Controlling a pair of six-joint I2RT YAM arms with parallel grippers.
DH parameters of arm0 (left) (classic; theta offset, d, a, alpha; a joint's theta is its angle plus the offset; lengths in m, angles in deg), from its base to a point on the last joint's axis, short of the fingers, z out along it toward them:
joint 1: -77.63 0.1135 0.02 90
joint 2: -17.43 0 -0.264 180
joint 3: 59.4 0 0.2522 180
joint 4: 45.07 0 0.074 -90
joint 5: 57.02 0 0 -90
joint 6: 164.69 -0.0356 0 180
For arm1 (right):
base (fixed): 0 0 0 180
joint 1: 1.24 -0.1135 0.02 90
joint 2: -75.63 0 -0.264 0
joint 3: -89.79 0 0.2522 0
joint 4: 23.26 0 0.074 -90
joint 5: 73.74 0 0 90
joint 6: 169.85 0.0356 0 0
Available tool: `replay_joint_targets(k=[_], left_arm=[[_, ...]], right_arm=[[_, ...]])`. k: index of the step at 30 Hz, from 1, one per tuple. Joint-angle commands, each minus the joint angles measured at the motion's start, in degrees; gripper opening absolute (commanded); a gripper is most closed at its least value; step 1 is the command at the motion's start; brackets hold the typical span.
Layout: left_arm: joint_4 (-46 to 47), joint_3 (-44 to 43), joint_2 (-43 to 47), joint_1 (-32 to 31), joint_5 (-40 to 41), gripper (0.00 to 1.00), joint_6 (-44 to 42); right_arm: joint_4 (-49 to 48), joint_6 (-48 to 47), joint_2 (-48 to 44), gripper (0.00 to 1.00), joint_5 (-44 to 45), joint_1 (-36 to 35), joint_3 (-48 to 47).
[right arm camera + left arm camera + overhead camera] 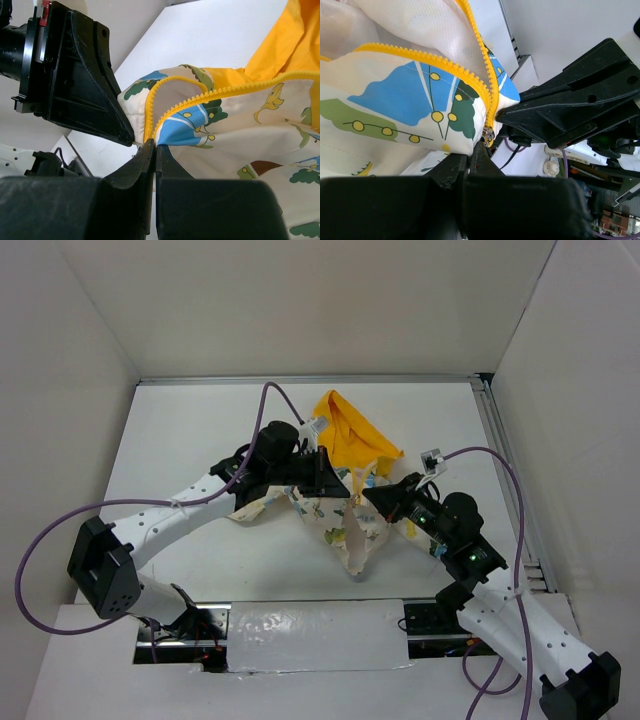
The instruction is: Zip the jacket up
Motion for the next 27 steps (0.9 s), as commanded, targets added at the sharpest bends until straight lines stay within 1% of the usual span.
replay_joint_targets(k=[1,4,9,13,19,27], left_arm=[[3.85,-0.08,1.8,0.11,-1.96,0.0,0.71],[3.41,0.0,1.71,0.03,-1.88,0.0,0.72],[3.67,0.97,2.32,0.11,-1.88,0.0,0.54],[4.81,1.67,2.85,0.11,-3.63,0.0,0.19],[5.43,1.68,2.06,0.11,-7.06,0.0,0.01],[5.52,0.97,0.57,0.11,-9.52,0.0,2.64]], right_arm=[[-5.24,0.4,-0.1,0.0,0.33,-0.14,0.06],[-6.29,0.66,-0.28,0.0,0.77,-0.14,0.5],[-5.42,1.19,-1.07,0.0,3.14,-0.05,0.5],[-5.24,1.1,-0.63,0.0,3.67,-0.05,0.5],[-7.87,1.1,0.6,0.0,1.04,-0.05,0.76],[-9.81,0.31,0.69,0.0,-1.34,-0.14,2.25]])
